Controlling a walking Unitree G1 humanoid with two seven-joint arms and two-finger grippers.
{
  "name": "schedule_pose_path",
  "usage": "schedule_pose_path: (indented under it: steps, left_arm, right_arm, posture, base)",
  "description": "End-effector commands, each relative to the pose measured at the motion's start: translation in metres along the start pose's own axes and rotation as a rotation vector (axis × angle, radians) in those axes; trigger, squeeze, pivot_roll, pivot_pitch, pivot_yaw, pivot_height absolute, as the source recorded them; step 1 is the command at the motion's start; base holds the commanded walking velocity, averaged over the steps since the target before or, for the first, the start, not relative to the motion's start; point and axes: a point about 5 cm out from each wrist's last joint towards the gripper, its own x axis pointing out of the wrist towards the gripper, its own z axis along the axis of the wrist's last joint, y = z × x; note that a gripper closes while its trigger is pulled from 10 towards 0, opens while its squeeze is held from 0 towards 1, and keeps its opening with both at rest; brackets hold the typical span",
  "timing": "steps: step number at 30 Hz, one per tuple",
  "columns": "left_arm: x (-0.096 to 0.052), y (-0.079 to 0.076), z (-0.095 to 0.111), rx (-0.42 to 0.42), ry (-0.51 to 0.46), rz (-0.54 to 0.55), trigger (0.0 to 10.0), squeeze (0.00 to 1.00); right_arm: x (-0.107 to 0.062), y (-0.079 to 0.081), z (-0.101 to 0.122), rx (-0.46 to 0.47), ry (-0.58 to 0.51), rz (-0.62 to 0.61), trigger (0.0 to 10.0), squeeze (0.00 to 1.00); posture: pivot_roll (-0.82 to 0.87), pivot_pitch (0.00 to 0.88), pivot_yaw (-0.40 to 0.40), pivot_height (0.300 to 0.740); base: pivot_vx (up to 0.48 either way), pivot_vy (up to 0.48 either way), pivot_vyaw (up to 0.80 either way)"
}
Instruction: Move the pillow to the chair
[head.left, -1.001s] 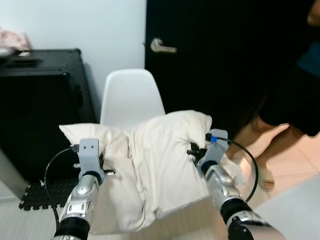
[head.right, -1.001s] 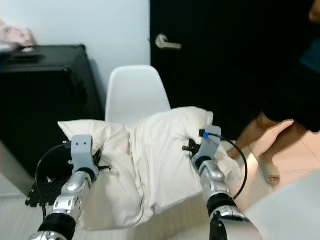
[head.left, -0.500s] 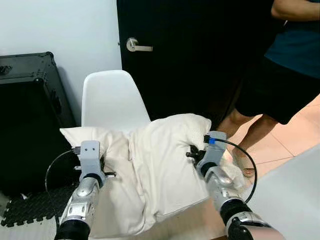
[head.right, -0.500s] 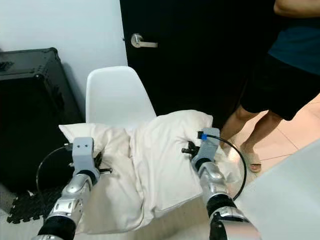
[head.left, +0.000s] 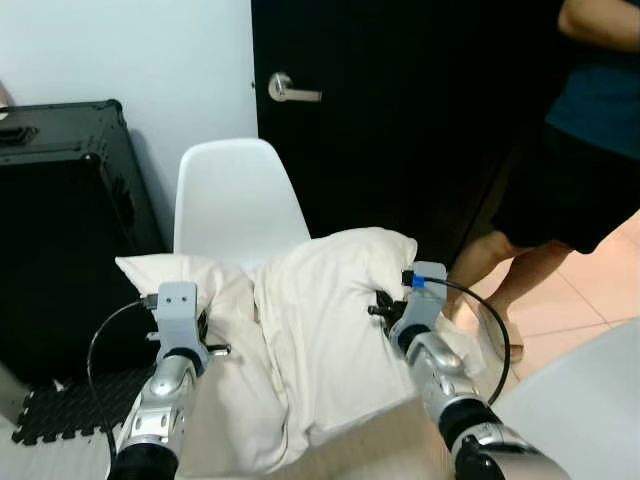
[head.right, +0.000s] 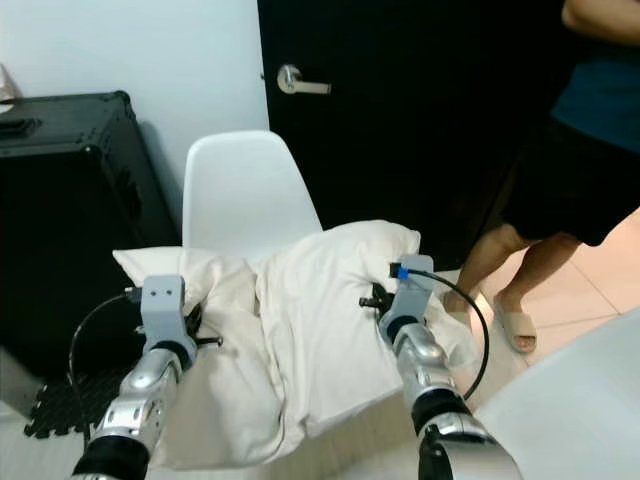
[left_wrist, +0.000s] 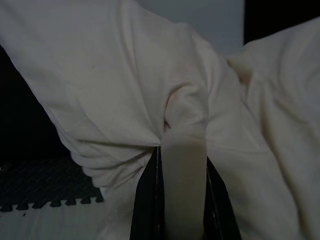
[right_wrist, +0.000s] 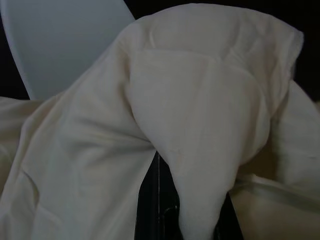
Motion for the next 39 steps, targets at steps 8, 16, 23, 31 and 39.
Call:
schedule_pose_path:
  steps: [8, 16, 23, 31, 39]
  left_arm:
    - [0.000, 0.003, 0.008, -0.006, -0.030, -0.006, 10.0, 0.00]
    - [0.001, 0.004, 0.009, 0.000, -0.029, -0.012, 10.0, 0.00]
    - [0.001, 0.003, 0.009, 0.007, -0.023, -0.024, 10.0, 0.00]
    - [0.003, 0.002, 0.009, 0.037, -0.021, -0.012, 10.0, 0.00]
    - [0.011, -0.004, 0.014, 0.070, -0.024, -0.030, 10.0, 0.00]
  right_arm:
    - [0.005, 0.015, 0.005, 0.019, -0.021, 0.044, 10.0, 0.00]
    - [0.006, 0.016, 0.005, 0.029, -0.020, 0.041, 10.0, 0.00]
    - [0.004, 0.013, 0.003, 0.035, -0.021, 0.030, 10.0, 0.00]
    - [0.004, 0.011, 0.003, 0.028, -0.019, 0.024, 10.0, 0.00]
    - [0.006, 0.006, 0.007, 0.002, -0.005, 0.014, 10.0, 0.00]
  posture:
    - [0.03, 0.024, -0.037, 0.740]
    - [0.04, 0.023, -0.032, 0.740]
    - [0.04, 0.022, -0.024, 0.740]
    - [0.04, 0.030, -0.021, 0.740]
    - [0.02, 0.059, -0.019, 0.740]
  base:
    - [0.307, 0.000, 0.00]
    - [0.305, 0.000, 0.00]
    - [0.292, 0.000, 0.00]
    - [0.104, 0.000, 0.00]
    - [0.000, 0.000, 0.00]
